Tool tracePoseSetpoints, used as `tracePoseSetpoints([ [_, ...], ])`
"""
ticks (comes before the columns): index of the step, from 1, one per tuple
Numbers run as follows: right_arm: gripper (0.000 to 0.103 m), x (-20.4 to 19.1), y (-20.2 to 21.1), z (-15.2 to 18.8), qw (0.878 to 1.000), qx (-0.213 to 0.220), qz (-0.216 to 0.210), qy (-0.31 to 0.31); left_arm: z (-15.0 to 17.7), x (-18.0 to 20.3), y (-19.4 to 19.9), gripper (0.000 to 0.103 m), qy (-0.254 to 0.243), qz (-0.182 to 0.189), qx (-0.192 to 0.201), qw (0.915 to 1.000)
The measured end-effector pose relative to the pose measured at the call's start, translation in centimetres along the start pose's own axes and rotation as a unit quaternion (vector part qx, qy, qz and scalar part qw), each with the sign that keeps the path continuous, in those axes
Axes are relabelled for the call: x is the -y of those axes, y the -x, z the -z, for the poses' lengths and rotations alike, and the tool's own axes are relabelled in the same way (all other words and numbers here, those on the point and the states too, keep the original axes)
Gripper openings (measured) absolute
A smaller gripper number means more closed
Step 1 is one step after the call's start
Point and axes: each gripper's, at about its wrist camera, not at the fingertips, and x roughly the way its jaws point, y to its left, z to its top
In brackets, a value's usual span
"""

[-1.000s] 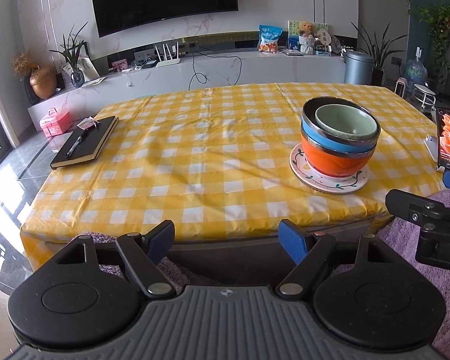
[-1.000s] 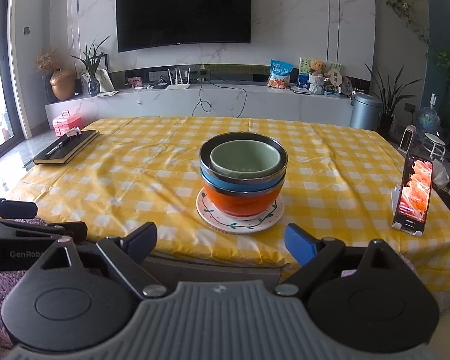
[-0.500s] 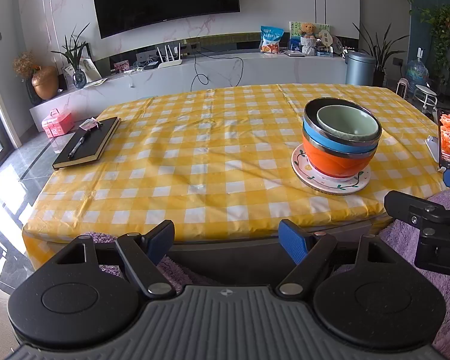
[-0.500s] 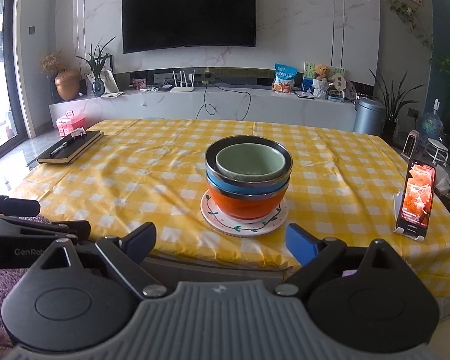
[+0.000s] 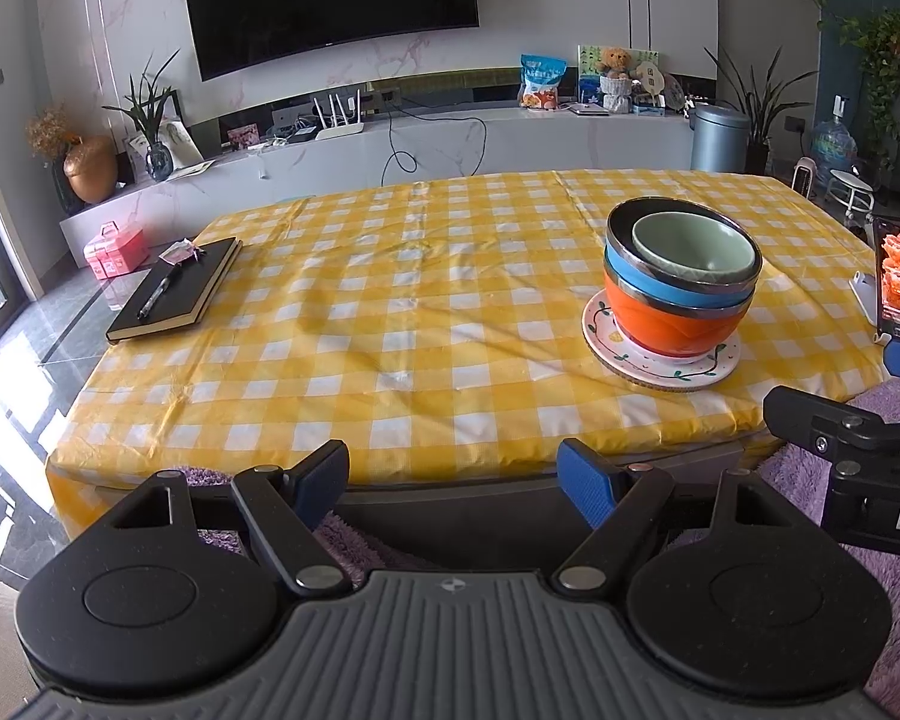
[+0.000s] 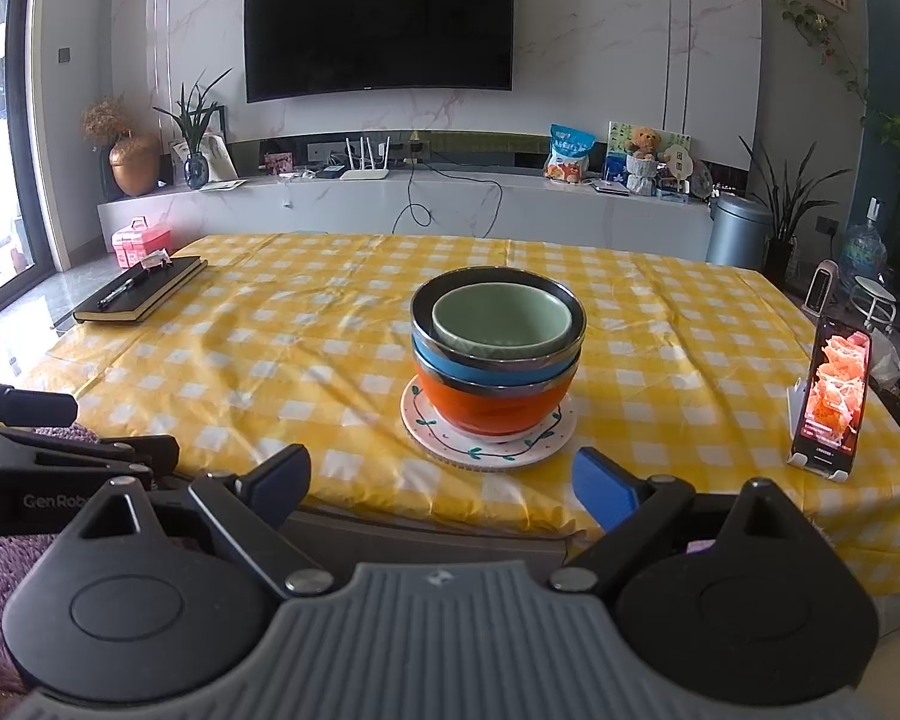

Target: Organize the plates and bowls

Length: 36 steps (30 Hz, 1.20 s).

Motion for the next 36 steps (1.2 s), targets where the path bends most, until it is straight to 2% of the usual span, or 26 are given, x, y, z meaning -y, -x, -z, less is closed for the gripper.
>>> tracePoseSetpoints([
  [36, 0.094, -0.03, -0.02, 0.02, 1.000, 0.001, 0.001, 0.001, -0.34, -0.30, 0.05, 0.093, 0.001, -0.001, 0.001, 1.0000],
])
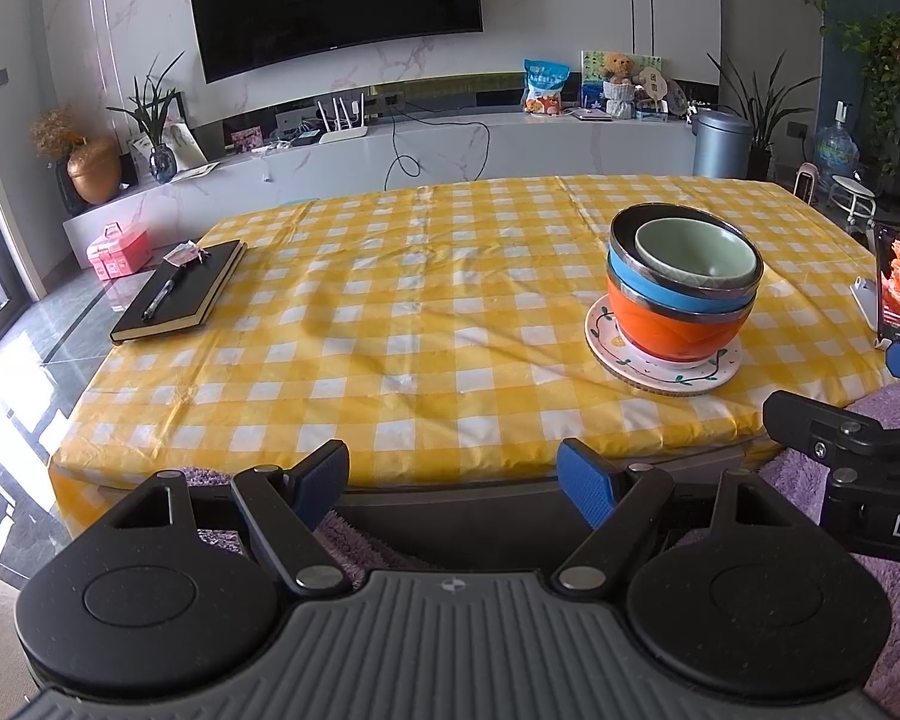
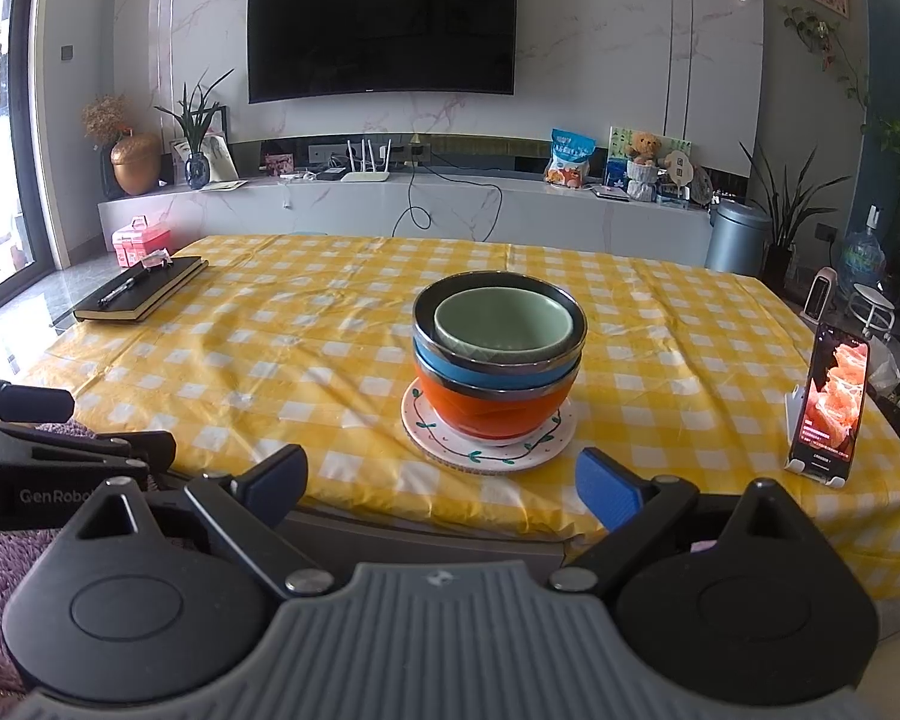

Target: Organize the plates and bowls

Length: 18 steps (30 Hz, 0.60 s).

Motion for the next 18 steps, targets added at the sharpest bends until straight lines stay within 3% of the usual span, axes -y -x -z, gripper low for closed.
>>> tracePoseSetpoints([
  [18, 0.096, 0.08, -0.07, -0.11, 1.000, 0.000, 0.000, 0.004, -0.31, 0.10, 0.24, 0.093, 0.001, -0.001, 0.005, 1.0000],
])
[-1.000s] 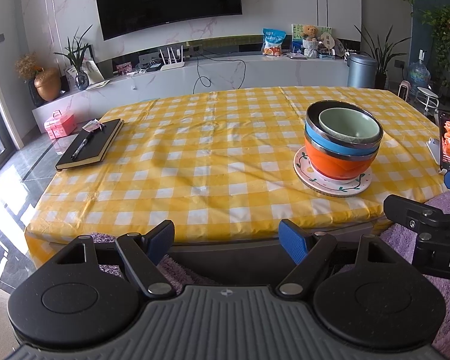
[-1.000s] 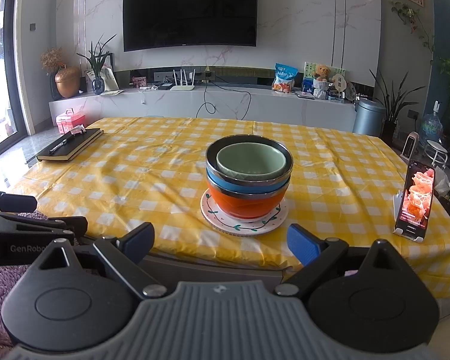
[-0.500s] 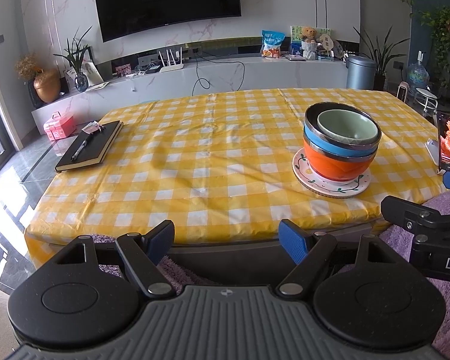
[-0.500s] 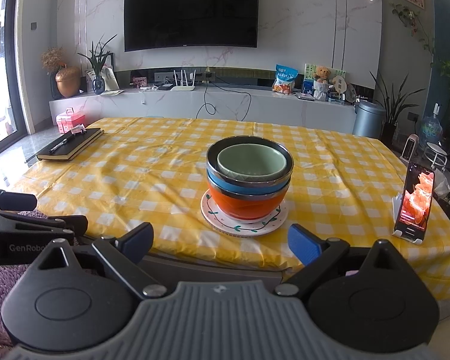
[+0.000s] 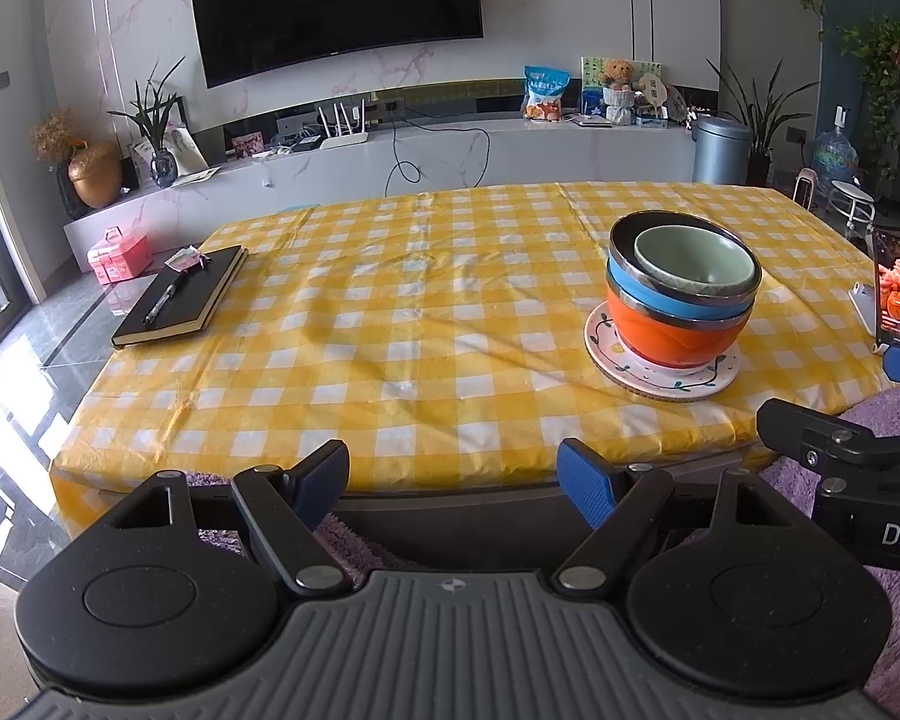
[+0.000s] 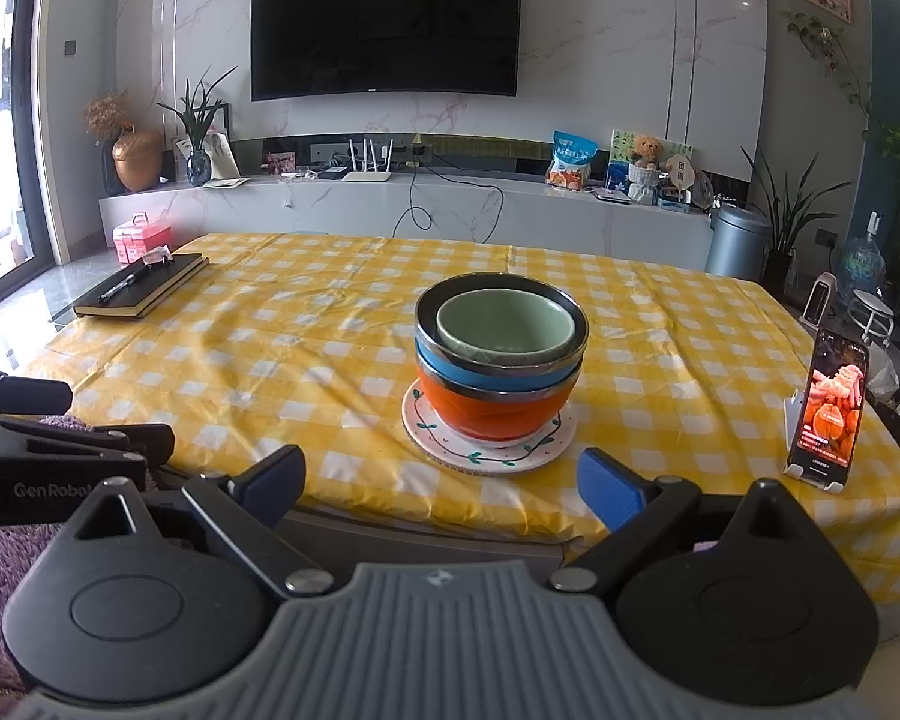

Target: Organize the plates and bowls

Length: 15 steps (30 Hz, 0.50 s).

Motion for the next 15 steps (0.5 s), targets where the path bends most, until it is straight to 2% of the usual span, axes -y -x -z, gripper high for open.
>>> tracePoseSetpoints([
  [15, 0.096, -0.01, 0.00, -0.04, 1.000, 0.001, 0.001, 0.003, 0.17, 0.20, -0.05, 0.093, -0.003, 0.001, 0.008, 1.0000],
])
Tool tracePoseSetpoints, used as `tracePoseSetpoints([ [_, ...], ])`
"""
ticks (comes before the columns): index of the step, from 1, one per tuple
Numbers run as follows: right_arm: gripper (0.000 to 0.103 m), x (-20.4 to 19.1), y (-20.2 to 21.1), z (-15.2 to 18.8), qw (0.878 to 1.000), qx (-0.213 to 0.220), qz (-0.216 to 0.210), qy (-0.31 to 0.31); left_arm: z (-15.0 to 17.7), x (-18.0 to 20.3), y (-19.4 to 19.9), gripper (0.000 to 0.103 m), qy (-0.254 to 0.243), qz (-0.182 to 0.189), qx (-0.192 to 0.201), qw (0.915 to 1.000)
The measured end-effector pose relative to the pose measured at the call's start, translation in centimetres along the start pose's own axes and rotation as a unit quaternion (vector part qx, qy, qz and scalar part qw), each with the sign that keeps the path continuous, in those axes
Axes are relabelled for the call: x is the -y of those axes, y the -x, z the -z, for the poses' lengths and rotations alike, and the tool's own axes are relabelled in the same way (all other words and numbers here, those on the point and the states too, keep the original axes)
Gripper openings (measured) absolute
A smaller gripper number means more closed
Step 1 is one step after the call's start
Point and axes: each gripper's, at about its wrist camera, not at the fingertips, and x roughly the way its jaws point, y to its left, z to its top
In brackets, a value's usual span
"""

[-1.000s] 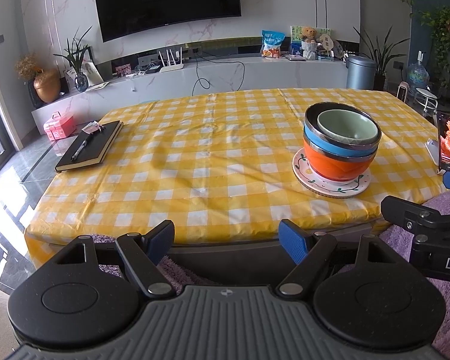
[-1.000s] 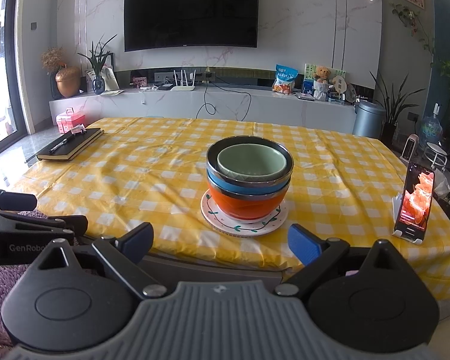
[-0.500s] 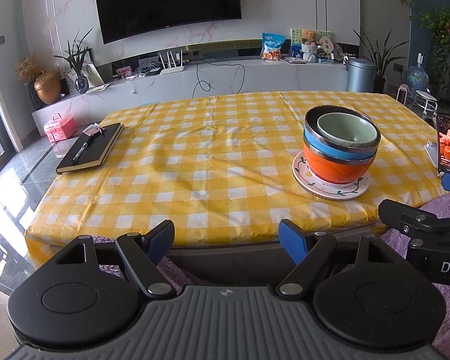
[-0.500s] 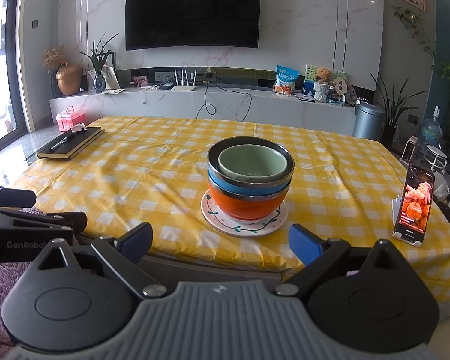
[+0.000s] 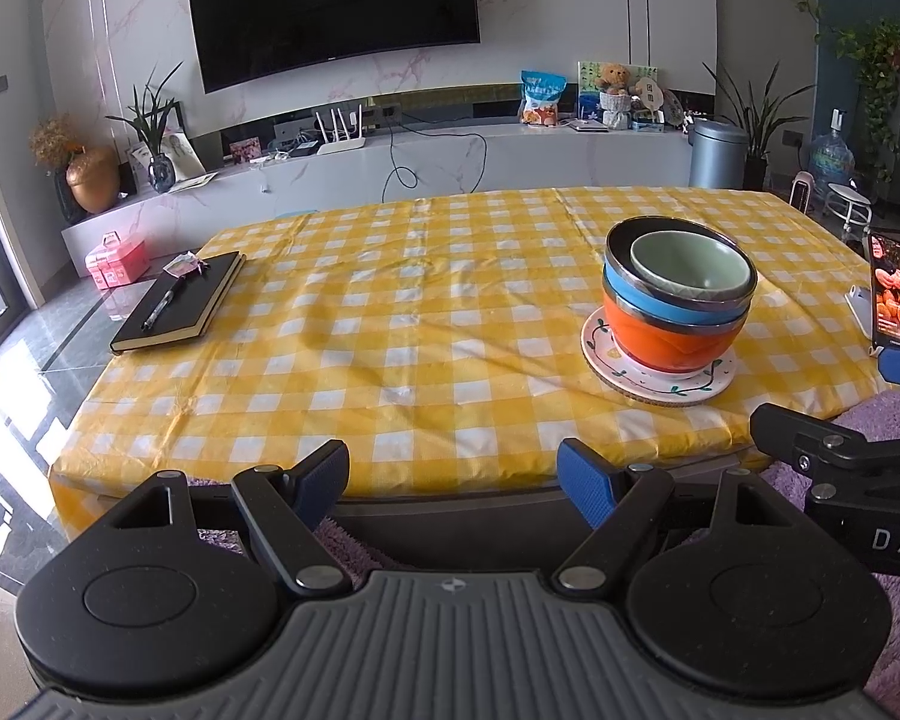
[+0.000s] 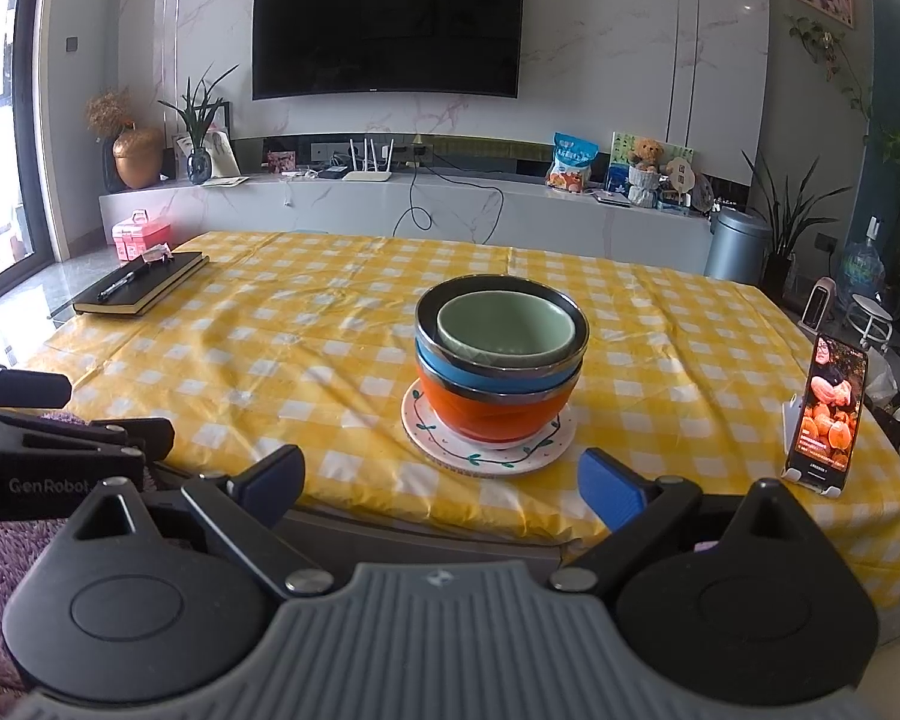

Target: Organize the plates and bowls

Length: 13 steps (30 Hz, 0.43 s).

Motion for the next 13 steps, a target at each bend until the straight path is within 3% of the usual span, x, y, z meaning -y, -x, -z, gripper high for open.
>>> tracePoseSetpoints([
  [13, 0.096, -0.02, -0.03, 0.00, 1.000, 0.000, 0.000, 0.001, -0.22, -0.04, -0.18, 0.093, 0.006, 0.001, 0.006, 1.0000],
])
